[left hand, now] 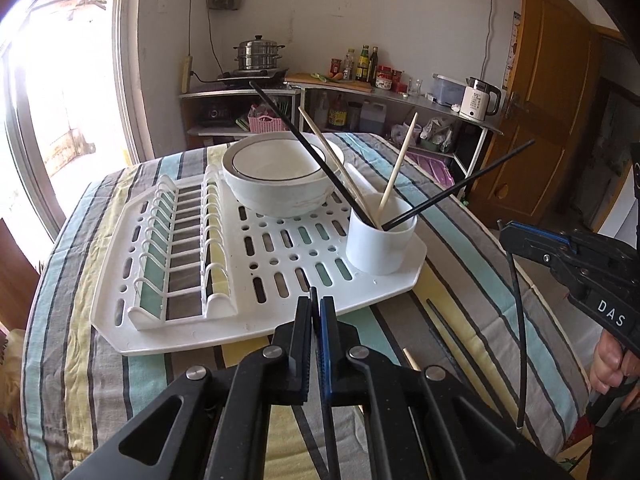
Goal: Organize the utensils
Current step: 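Lift both held chopsticks upright and carry them over the white cup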
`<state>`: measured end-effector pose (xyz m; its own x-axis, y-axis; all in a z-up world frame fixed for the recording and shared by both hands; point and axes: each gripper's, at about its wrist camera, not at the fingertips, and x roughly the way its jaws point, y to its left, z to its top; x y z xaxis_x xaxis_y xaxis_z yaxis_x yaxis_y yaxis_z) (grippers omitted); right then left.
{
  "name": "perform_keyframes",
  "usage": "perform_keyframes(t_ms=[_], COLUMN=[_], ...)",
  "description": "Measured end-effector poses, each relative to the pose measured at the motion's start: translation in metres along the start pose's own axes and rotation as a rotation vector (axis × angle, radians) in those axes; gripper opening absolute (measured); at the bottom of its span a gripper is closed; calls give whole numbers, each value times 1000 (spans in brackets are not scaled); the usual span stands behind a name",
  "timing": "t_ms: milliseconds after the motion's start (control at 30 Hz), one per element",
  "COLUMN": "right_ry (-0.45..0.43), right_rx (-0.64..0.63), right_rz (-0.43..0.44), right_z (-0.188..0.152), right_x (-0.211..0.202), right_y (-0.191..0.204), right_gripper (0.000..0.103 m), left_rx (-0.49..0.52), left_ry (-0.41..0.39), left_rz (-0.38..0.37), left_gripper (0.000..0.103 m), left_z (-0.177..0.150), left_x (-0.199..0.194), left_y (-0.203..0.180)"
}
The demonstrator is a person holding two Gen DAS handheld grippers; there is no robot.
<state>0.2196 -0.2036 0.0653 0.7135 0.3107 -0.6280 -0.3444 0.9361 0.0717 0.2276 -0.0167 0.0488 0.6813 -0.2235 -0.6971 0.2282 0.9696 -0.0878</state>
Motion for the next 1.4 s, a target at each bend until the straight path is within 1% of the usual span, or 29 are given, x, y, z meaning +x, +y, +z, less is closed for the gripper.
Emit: perform_keyframes(t_ms=[167,333,467,633,733,933,1400], right_ry=[-95,-164,-199,-220,-227,-230,-240], right_rx=[-11,-13,-14,-23,-26,-19,-49], right_rz=[-10,-16,-16,-19,-23,-31,-46], right_z=[15,20,19,10,6,4,2], right_x=[-32,-56,-71,-84,-89,-93,-97], right_y=[4,10,13,15,15,12,15], right_gripper=[4,4,4,3,3,3,3], left_rx=[-7,-15,-17,-10,-2,8,15], left_ry=[-94,-175,-216,-254,-269,-271,-281], left_rz=[0,2,2,7,4,1,1], left_gripper=[3,3,3,3,3,3,3], left_z=[18,23,21,7,2,-2,-3], left_x=[-39,-76,-98,-118,-126,-135,-137], left_y=[3,5,7,7,6,4,-1])
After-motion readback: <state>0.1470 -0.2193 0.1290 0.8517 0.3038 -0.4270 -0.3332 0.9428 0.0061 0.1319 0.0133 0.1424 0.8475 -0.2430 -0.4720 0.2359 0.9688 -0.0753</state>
